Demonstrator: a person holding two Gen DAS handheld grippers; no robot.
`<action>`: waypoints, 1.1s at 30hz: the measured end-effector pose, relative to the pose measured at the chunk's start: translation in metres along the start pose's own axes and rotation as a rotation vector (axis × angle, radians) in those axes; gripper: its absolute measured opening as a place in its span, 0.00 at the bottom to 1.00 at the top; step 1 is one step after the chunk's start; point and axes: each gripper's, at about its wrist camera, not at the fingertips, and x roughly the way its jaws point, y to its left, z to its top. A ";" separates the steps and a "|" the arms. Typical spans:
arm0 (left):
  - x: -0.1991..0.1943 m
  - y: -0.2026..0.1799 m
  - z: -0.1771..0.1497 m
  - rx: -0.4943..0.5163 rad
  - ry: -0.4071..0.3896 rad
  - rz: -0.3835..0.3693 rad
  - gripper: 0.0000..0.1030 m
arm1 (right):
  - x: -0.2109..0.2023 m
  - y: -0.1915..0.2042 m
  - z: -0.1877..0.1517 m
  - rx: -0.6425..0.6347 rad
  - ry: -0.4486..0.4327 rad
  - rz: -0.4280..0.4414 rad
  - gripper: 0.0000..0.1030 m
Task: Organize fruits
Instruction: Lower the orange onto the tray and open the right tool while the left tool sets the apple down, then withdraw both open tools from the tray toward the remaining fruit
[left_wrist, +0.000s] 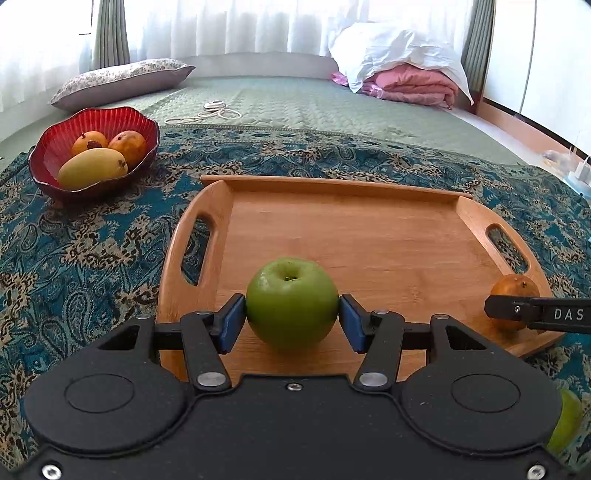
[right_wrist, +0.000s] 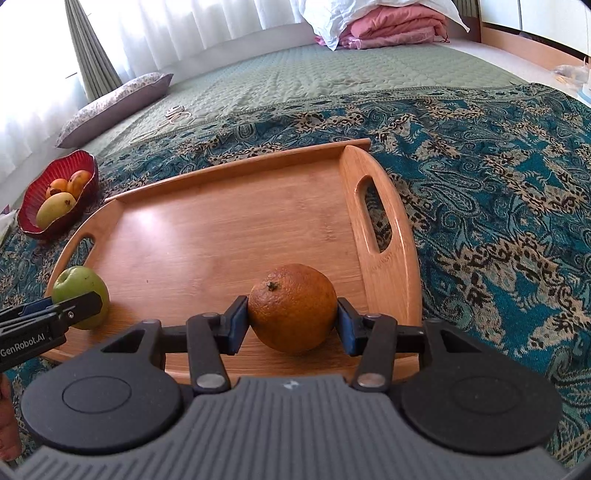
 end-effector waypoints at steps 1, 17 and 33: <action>0.000 0.000 0.000 0.002 -0.002 0.001 0.51 | 0.000 0.000 0.000 0.000 0.000 0.000 0.53; -0.004 -0.001 -0.003 0.005 -0.017 0.011 0.52 | -0.006 -0.001 -0.001 -0.001 -0.014 -0.005 0.66; -0.044 0.002 -0.020 0.013 -0.102 -0.018 0.83 | -0.038 0.004 -0.021 -0.076 -0.081 0.025 0.83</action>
